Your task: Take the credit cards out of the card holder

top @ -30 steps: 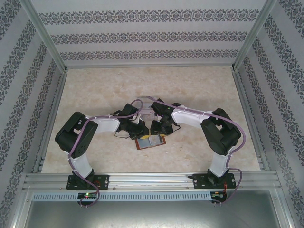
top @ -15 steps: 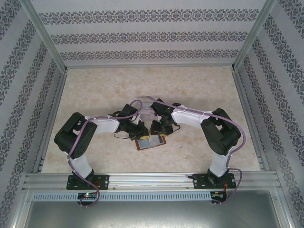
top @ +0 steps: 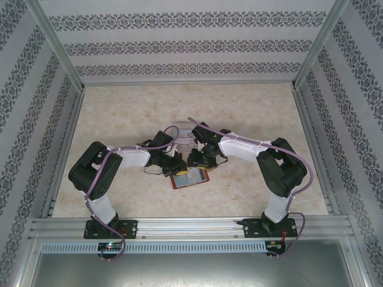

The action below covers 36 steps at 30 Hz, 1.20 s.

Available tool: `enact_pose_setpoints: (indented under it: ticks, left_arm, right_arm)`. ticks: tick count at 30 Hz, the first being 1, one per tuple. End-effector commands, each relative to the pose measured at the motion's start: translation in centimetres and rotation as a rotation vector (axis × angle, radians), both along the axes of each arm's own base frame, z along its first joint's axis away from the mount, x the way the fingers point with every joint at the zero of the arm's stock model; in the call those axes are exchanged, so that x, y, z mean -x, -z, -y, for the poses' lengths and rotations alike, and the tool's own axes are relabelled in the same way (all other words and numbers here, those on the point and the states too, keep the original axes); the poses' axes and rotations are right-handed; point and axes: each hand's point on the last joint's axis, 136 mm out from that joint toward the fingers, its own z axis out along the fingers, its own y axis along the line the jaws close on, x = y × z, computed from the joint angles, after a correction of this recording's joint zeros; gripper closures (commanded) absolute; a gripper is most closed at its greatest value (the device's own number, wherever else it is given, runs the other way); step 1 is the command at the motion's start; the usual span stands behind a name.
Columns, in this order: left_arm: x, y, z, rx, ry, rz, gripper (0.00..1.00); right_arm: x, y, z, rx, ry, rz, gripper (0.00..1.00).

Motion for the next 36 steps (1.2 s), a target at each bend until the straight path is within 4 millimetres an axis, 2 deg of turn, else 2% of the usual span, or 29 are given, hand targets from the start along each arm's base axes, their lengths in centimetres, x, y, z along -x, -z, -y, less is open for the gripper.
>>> enact_pose_setpoints:
  ticks: [1, 11, 23, 36]
  left_arm:
    - [-0.1, 0.8, -0.6, -0.019, -0.026, -0.025, 0.95]
    - [-0.1, 0.7, -0.7, -0.016, -0.028, -0.022, 0.90]
    - [-0.2, 0.3, -0.9, -0.017, -0.042, -0.003, 0.89]
    - [-0.3, 0.2, -1.0, -0.009, -0.055, 0.005, 0.96]
  right_arm:
    - [-0.1, 0.3, -0.1, -0.014, 0.009, -0.018, 0.56]
    - [0.6, 3.6, 2.0, 0.121, 0.001, -0.064, 0.57]
    - [0.9, 3.7, 2.3, 0.131, -0.001, -0.073, 0.57]
    - [1.2, 3.7, 2.4, 0.129, -0.004, -0.075, 0.57]
